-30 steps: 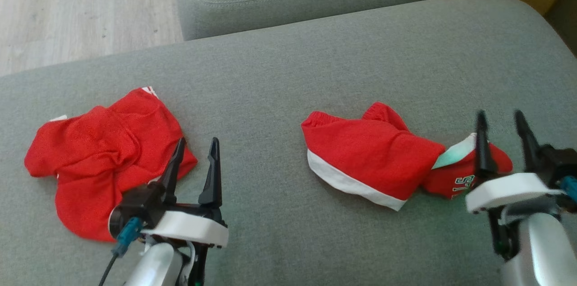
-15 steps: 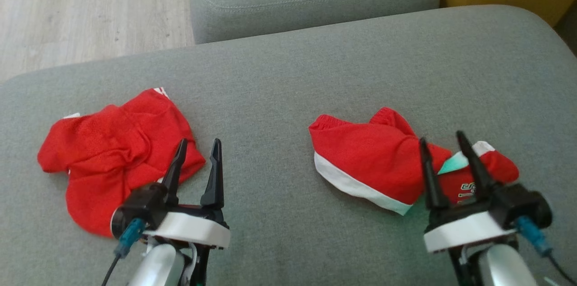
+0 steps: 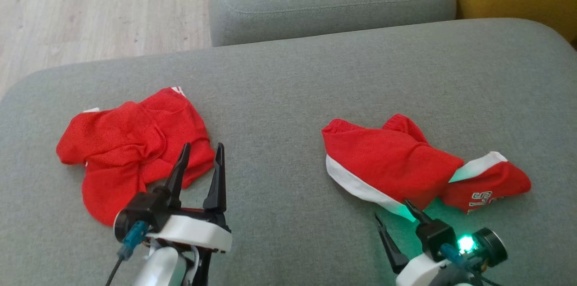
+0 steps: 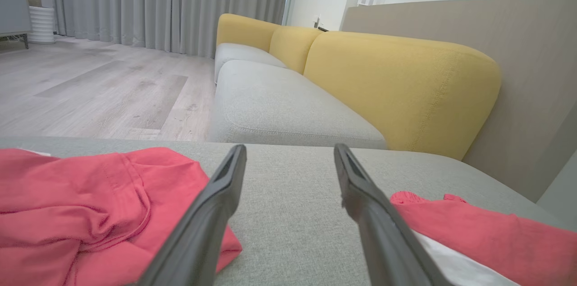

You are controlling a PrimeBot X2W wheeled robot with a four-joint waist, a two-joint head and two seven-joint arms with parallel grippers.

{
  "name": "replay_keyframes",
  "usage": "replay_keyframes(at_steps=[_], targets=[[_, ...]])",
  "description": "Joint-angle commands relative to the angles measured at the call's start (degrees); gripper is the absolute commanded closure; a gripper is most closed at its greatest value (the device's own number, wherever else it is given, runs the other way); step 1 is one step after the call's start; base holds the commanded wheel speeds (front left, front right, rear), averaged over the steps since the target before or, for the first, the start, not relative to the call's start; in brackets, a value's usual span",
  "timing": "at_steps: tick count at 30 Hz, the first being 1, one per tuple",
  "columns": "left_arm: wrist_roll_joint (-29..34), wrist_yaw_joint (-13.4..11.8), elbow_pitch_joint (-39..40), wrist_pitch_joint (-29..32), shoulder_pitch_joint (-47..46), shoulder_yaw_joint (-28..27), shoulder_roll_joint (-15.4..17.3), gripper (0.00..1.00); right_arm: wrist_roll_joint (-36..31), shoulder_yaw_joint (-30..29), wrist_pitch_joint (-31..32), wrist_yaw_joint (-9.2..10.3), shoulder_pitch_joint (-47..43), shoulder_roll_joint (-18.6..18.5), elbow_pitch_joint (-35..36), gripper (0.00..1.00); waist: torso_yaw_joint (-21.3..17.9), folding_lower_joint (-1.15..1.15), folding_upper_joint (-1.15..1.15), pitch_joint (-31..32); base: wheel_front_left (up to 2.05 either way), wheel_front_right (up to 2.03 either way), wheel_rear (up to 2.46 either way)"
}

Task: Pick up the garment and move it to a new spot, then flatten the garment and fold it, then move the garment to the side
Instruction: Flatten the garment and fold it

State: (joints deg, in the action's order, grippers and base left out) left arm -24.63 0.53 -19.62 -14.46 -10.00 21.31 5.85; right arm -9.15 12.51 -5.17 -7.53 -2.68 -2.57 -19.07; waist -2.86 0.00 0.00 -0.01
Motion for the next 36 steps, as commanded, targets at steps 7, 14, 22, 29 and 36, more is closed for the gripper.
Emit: replay_keyframes(at_steps=[7, 14, 22, 29, 36], targets=[[0.8, 0.1, 1.8, -0.5, -2.0, -2.0, 0.1, 0.0, -7.9, -1.4, 1.7, 0.04, 7.0, -0.3, -3.5, 0.0, 1.8, 0.0, 0.0, -1.9, 0.0, 0.0, 0.0], [1.0, 0.2, 3.0, -0.5, -3.6, -2.2, 0.6, 0.0, -12.2, -1.4, 2.9, 0.04, 11.6, -0.3, -6.4, 0.0, 2.8, 0.0, 0.0, -5.3, 0.0, 0.0, 0.0], [1.1, 0.4, 2.5, -0.5, -5.3, -1.8, 0.5, 0.0, -12.7, -1.8, 3.7, 0.04, 15.1, -0.3, -10.1, 1.0, 3.8, 0.0, 0.0, -7.0, 0.0, 0.0, 0.0], [0.7, 0.3, 1.3, -0.5, -5.2, -2.1, 0.2, 0.0, -10.7, -5.2, -0.3, 0.04, 17.7, -0.3, -8.7, 1.0, 3.8, 0.0, 0.0, -5.5, 0.0, 0.0, 0.0], [0.4, 0.4, 0.8, -0.5, -4.4, -2.2, -0.2, 0.0, -7.9, -10.1, -0.8, 0.04, 23.2, -0.3, -3.1, 1.0, 3.9, 0.0, 0.0, -3.1, 0.0, 0.0, 0.0]])
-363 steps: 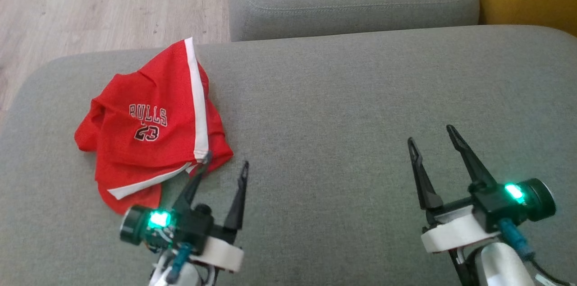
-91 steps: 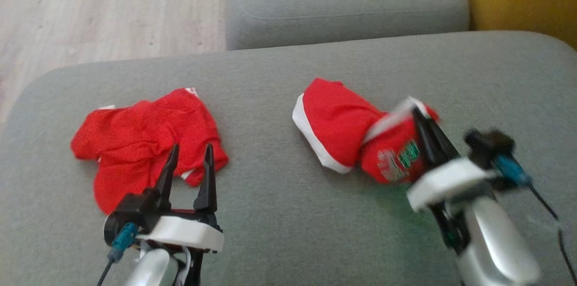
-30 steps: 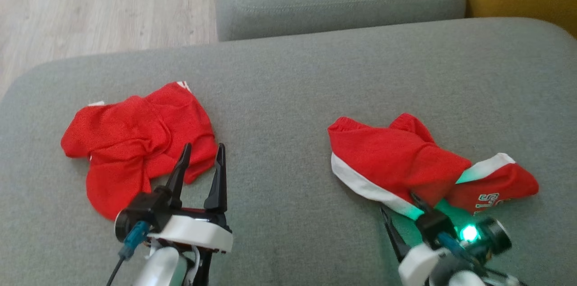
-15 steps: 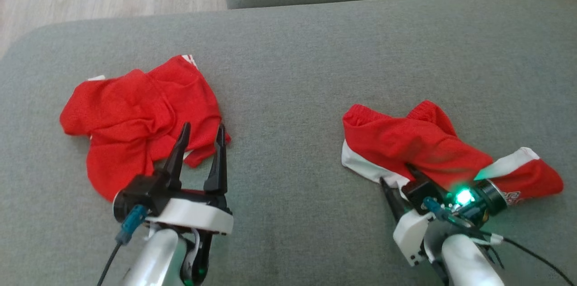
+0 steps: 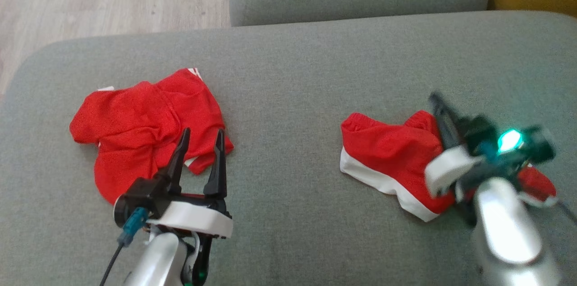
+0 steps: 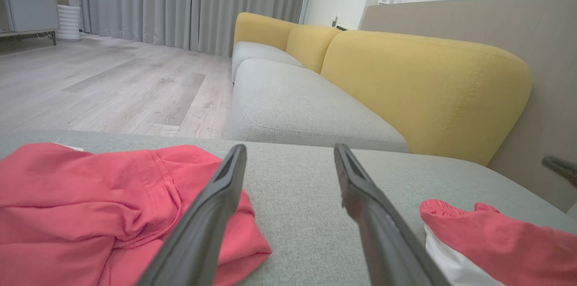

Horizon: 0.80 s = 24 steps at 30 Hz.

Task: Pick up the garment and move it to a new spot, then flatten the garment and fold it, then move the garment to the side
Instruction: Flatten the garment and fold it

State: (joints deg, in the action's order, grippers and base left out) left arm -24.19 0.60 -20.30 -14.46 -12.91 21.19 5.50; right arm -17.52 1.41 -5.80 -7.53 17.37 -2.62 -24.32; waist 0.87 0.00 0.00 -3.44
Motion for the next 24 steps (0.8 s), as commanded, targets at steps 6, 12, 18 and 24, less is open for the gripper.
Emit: replay_keyframes(at_steps=[6, 12, 18, 24], targets=[[-0.1, 0.5, 1.3, -0.5, -0.8, -1.8, -0.4, 0.0, 1.4, -0.4, 2.6, 0.04, 11.5, -3.3, 2.9, 1.0, 1.6, 0.0, 0.0, 2.1, 0.0, 0.0, 0.0], [0.0, 0.4, 1.8, -0.5, -0.1, -2.3, -0.7, 0.0, 5.1, 0.0, 1.8, 0.04, 12.1, -3.3, 5.4, 1.0, 2.5, 0.0, 0.0, 2.8, 0.0, 0.0, 0.0], [0.3, 0.2, 2.7, -0.5, 0.7, -3.2, -0.6, 0.0, 10.7, -2.4, -1.1, 0.04, 4.8, -0.8, 9.4, 1.0, 1.4, 0.0, 0.0, 3.4, 0.0, 0.0, 0.0], [0.6, 0.3, 2.7, -0.5, 2.4, -3.6, -0.4, 0.0, 18.7, -0.9, -3.5, 0.04, -6.0, -0.3, 14.6, 1.0, -0.6, 0.0, 0.0, 3.9, 0.0, 0.0, 0.0]])
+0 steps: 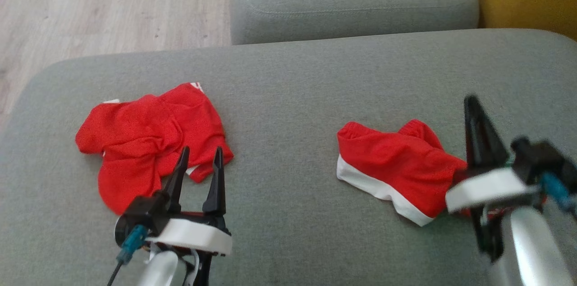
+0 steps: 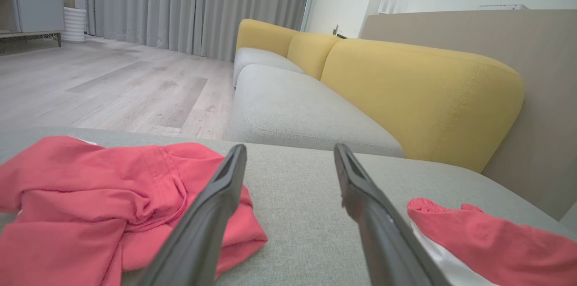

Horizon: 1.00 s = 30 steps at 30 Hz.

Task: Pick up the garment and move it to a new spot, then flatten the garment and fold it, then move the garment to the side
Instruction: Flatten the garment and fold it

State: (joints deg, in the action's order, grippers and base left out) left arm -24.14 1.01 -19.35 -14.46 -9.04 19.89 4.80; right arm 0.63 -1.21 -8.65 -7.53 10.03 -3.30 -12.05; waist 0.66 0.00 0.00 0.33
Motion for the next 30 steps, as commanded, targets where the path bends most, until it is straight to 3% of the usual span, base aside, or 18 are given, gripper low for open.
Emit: replay_keyframes(at_steps=[1, 7, 8, 9, 18, 30], targets=[[0.6, -0.1, 1.7, -0.5, -1.2, -2.3, 0.3, 0.0, 1.9, 2.2, -1.0, 0.04, -0.6, 0.4, 3.1, 1.0, -0.6, 0.0, 0.0, 0.2, 0.0, 0.0, 0.0], [0.9, 0.1, 1.4, -0.5, -0.5, -2.5, 0.2, 0.0, 5.7, 3.3, -2.4, 0.04, -8.7, 0.4, 4.6, 1.0, -1.7, 0.0, 0.0, 0.2, 0.0, 0.0, 0.0], [1.0, 0.1, 1.4, -0.5, -0.5, -2.5, 0.1, 0.0, 5.9, 3.1, -2.8, 0.04, -9.5, 0.4, 4.6, 0.94, -1.9, 0.0, 0.0, 0.1, 0.0, 0.0, 0.0], [1.0, 0.1, 1.4, -0.5, -0.5, -2.6, 0.1, 0.0, 6.6, 3.0, -3.0, 0.04, -10.2, 0.4, 4.5, 0.0, -2.0, 0.0, 0.0, 0.1, 0.0, 0.0, 0.0], [1.5, 0.6, 1.3, -0.5, -1.0, -3.0, -0.3, 0.0, 6.1, 3.4, -2.1, 0.04, -11.7, 0.4, 4.4, 0.0, -3.4, 0.0, 0.0, -0.3, 0.0, 0.0, 0.0], [2.0, 1.2, 0.1, -0.5, -1.4, -2.8, -0.7, 0.0, 11.9, 4.8, 3.5, 0.04, -14.3, 0.4, -4.2, 0.0, -3.7, 0.0, 0.0, -0.7, 0.0, 0.0, 0.0]])
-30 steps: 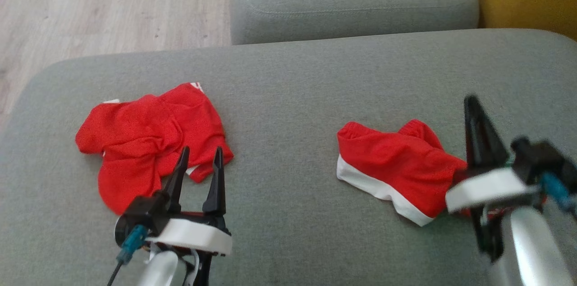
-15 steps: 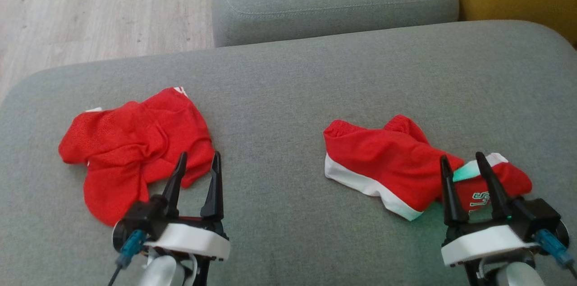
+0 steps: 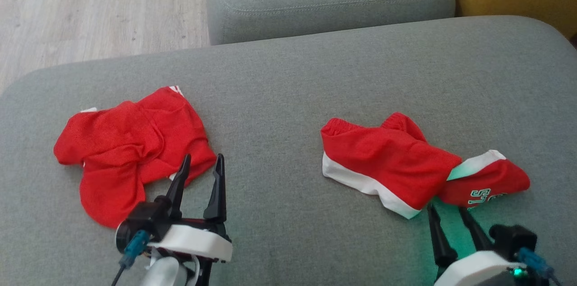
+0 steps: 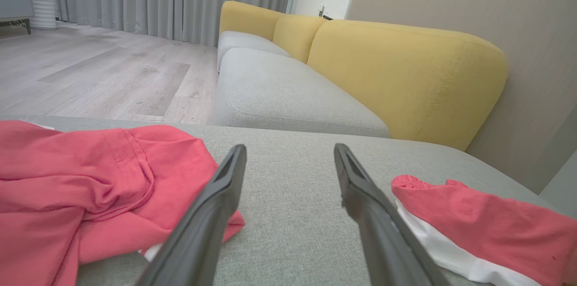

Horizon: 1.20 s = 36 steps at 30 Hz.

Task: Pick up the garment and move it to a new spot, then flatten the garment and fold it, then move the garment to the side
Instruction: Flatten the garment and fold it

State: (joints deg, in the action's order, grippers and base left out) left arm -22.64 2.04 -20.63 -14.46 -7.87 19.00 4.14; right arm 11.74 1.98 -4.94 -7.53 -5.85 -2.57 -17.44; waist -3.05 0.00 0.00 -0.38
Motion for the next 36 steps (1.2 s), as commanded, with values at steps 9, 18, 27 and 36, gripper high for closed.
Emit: replay_keyframes(at_steps=[9, 18, 27, 36], targets=[[1.1, 0.5, 0.9, -0.5, -3.3, -1.3, 0.1, 0.0, 4.6, 4.3, -0.1, 0.04, 4.7, -0.3, -6.1, 0.0, 1.0, 0.0, 0.0, -1.1, 0.0, 0.0, 0.0], [1.3, 0.6, 0.7, -0.5, -4.1, -0.8, 0.2, 0.0, 5.7, 5.2, -1.5, 0.04, 9.8, -0.3, -11.4, 0.0, 2.4, 0.0, 0.0, -3.0, 0.0, 0.0, 0.0], [1.1, 0.5, 0.2, -0.5, -4.7, -0.7, 0.6, 0.0, 3.8, 6.4, -3.4, 0.04, 15.0, -0.3, -15.9, 1.0, 3.5, 0.0, 0.0, -3.0, 0.0, 0.0, 0.0], [0.4, -0.1, 0.1, -0.5, -3.8, -1.0, 0.4, 0.0, -0.2, 1.9, -3.4, 0.04, 18.3, -0.3, -7.2, 1.0, 3.6, 0.0, 0.0, -0.8, 0.0, 0.0, 0.0]])
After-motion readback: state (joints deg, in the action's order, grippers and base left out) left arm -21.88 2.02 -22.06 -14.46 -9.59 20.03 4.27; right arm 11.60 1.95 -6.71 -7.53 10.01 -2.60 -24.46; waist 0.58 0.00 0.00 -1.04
